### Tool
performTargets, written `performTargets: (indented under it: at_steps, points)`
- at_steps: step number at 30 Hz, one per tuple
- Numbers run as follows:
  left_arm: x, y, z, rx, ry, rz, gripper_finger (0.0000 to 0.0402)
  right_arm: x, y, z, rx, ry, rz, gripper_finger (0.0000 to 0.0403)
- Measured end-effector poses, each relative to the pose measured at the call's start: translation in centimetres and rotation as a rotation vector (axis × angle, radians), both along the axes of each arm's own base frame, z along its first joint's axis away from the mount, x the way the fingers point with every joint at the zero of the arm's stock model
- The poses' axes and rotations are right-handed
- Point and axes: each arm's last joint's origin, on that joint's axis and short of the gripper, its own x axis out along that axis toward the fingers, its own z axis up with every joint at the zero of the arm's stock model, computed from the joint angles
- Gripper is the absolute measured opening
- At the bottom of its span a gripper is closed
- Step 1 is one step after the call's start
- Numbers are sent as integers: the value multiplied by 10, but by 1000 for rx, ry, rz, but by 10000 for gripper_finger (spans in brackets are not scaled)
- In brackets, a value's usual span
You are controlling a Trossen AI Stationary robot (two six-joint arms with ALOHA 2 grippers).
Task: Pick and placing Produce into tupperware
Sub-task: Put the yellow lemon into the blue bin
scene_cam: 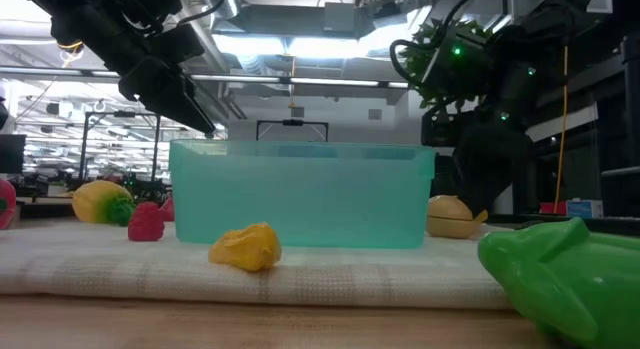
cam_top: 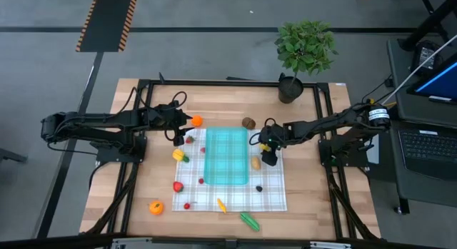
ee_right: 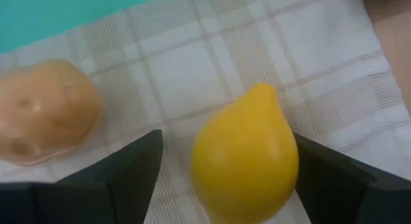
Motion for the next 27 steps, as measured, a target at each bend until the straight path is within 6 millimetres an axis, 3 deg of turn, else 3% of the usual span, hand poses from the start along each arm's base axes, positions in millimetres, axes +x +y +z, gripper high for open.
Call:
performTargets:
  at_steps: [6,16,27]
  points:
    - [0,0,0,0,0,0,195,0,0,0,0,-3,-1,290]
    - [0,0,0,0,0,0,195,0,-1,0,10,0,-19,209]
    - [0,0,0,0,0,0,195,2,-1,7,16,43,-23,213]
